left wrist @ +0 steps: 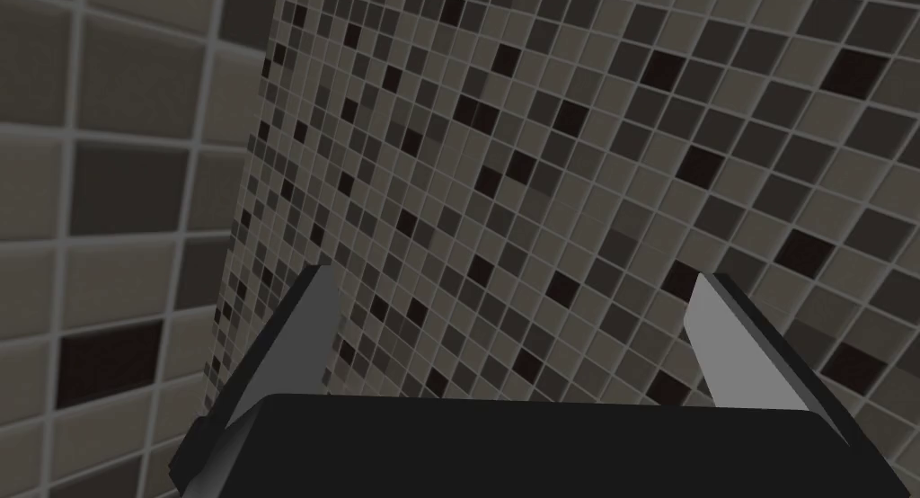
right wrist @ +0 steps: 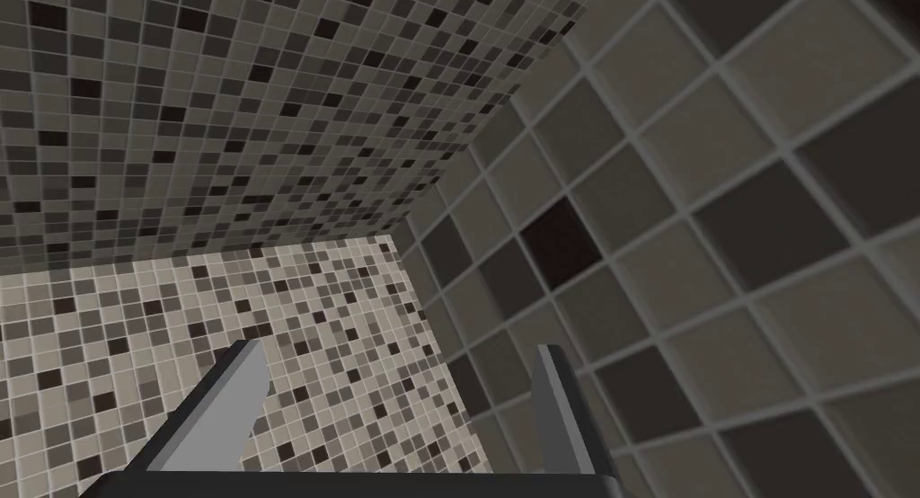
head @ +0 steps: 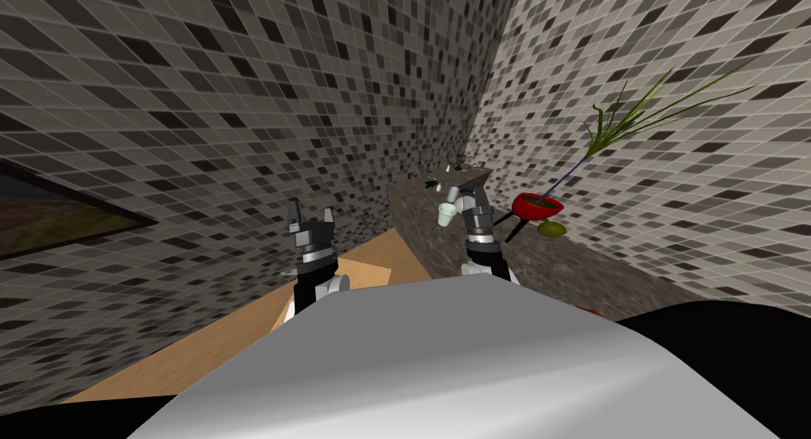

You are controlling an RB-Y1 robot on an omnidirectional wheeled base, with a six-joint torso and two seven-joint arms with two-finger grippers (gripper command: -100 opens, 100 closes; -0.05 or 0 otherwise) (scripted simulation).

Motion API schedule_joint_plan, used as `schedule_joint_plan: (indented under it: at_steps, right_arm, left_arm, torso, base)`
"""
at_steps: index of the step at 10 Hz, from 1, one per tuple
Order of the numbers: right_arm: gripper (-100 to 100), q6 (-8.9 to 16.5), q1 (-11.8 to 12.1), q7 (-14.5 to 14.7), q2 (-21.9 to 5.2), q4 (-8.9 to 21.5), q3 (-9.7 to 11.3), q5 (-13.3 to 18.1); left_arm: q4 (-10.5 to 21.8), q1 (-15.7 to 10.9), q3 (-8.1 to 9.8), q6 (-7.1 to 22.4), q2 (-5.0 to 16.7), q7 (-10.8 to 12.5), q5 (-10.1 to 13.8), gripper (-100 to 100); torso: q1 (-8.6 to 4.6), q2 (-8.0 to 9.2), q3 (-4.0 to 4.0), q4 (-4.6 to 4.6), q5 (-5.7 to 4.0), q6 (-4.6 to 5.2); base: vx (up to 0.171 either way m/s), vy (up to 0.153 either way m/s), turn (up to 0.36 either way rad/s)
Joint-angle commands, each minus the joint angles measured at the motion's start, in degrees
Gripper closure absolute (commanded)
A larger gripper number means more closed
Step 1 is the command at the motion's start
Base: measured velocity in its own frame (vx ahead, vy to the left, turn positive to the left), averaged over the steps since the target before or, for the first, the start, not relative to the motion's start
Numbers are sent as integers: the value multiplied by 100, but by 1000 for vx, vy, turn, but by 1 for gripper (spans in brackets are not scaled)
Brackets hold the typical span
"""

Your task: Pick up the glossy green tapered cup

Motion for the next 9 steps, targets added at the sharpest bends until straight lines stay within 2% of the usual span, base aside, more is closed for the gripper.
schedule_joint_plan:
  at_steps: [1, 3, 6, 7, 9]
  right_arm:
    - [-100, -15, 105, 24, -256, 104, -50, 17]
    - [-100, -35, 242, 54, -574, 284, -131, 31]
    - [-100, -76, 529, 111, -1111, 735, -310, 52]
    - [-100, -76, 529, 111, -1197, 735, -310, 52]
    - [-100, -109, 758, 155, -1619, 1138, -464, 63]
  left_arm:
    - [0, 0, 0, 0, 0, 0, 0, 0]
    - [0, 0, 0, 0, 0, 0, 0, 0]
    - [0, 1, -1, 0, -1, 0, 0, 0]
    - [0, 1, -1, 0, -1, 0, 0, 0]
    - [0, 0, 0, 0, 0, 0, 0, 0]
  torso:
    - [0, 0, 0, 0, 0, 0]
    - [19, -7, -4, -2, 4, 0]
    - [29, -16, -9, -4, 6, 1]
    - [31, -16, -9, -4, 7, 0]
    - [19, -13, -7, -3, 4, 0]
  base:
    - [10, 29, 25]
    - [36, 63, 5]
    - [43, 83, -13]
    - [25, 61, -12]
    - [37, 72, -24]
